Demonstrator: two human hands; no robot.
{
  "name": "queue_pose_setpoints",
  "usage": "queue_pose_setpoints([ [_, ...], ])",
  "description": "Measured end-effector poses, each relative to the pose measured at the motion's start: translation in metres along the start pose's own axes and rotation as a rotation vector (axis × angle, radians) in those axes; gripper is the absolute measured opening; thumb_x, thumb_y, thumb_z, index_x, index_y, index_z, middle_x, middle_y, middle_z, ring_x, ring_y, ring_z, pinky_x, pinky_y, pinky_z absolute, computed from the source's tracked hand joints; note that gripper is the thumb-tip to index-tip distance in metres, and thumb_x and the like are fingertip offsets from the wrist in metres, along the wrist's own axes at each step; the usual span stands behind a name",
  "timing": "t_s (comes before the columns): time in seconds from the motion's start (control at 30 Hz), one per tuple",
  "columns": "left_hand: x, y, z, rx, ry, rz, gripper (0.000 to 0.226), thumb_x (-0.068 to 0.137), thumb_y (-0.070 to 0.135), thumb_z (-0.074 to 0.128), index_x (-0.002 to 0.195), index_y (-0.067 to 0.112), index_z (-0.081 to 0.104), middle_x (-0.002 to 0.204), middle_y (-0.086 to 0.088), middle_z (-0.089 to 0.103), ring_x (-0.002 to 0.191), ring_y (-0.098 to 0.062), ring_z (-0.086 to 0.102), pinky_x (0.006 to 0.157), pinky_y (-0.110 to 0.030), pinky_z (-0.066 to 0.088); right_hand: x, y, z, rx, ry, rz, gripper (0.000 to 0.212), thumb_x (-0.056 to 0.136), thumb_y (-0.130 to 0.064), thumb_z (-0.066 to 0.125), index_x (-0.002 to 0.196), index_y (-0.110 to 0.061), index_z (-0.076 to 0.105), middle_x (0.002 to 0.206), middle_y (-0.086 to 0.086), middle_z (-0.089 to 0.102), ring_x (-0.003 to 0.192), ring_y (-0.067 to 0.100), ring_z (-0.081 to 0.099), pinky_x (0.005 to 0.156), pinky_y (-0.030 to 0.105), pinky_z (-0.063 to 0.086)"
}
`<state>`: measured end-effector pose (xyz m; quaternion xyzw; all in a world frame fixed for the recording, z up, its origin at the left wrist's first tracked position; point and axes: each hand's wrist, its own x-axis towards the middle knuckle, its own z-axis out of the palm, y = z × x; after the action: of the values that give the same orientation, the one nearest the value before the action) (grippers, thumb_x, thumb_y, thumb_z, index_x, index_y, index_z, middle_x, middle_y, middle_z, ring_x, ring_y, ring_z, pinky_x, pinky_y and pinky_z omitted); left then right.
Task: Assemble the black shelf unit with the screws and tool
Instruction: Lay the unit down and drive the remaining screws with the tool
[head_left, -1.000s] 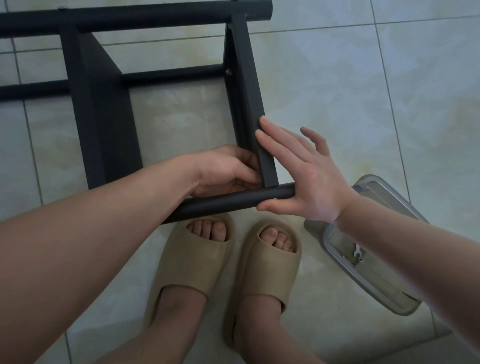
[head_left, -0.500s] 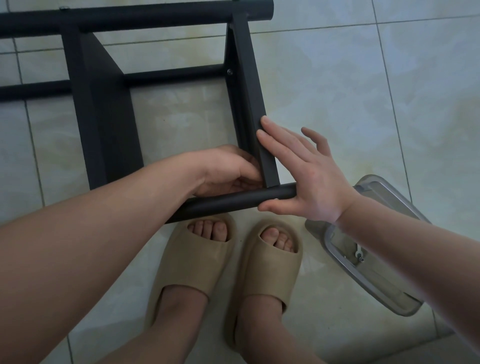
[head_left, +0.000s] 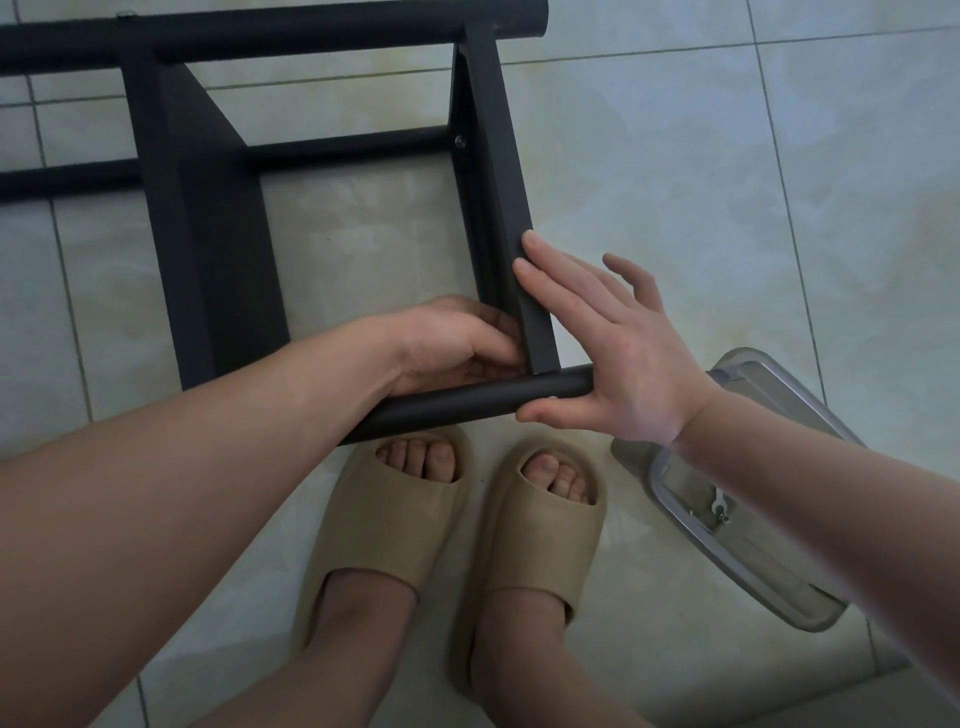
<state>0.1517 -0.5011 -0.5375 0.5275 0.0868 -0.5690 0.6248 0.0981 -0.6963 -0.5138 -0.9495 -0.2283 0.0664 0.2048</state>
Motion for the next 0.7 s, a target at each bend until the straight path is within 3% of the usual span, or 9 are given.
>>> queue_pose_setpoints([
  [0.13, -0.0009, 0.0003, 0.0016, 0.078, -0.021, -0.009, 0.019, 0.091, 0.002, 0.06, 0.084, 0.008, 0.076, 0.088, -0.014, 0.074, 0.077, -0.022, 0.071, 0.067, -0.028, 0.058, 0.0004, 0.0008, 0.0004, 0.003, -0.003, 0.008, 0.106, 0.075, -0.077, 0.061, 0.157, -0.015, 0.034, 0.166, 0.001, 0.024, 0.15, 0.016, 0.031, 0.118, 0.057, 0.022],
  [0.23, -0.0013, 0.0013, 0.0018, 0.107, -0.008, -0.001, 0.025, 0.09, -0.001, 0.06, 0.076, 0.011, 0.078, 0.077, -0.01, 0.074, 0.067, -0.018, 0.071, 0.059, -0.023, 0.055, 0.0002, 0.001, 0.0005, 0.004, -0.007, 0.006, 0.106, 0.076, -0.077, 0.062, 0.157, -0.015, 0.033, 0.166, 0.001, 0.023, 0.151, 0.016, 0.031, 0.119, 0.057, 0.022],
  [0.53, 0.0013, -0.0019, 0.0004, -0.004, -0.015, 0.024, 0.022, 0.089, -0.012, 0.053, 0.086, 0.003, 0.068, 0.072, -0.008, 0.071, 0.063, -0.017, 0.07, 0.059, -0.023, 0.055, 0.0004, 0.0004, -0.0004, 0.007, -0.012, 0.011, 0.106, 0.076, -0.077, 0.061, 0.157, -0.015, 0.033, 0.166, 0.002, 0.023, 0.151, 0.016, 0.03, 0.119, 0.056, 0.021],
  [0.7, 0.0008, -0.0039, -0.0004, 0.023, -0.049, 0.016, 0.019, 0.092, 0.001, 0.056, 0.087, 0.009, 0.072, 0.08, -0.006, 0.074, 0.072, -0.016, 0.071, 0.063, -0.024, 0.055, -0.0009, -0.0015, 0.0004, 0.012, -0.002, 0.011, 0.106, 0.075, -0.076, 0.062, 0.156, -0.014, 0.035, 0.166, 0.002, 0.024, 0.15, 0.016, 0.032, 0.119, 0.055, 0.021],
])
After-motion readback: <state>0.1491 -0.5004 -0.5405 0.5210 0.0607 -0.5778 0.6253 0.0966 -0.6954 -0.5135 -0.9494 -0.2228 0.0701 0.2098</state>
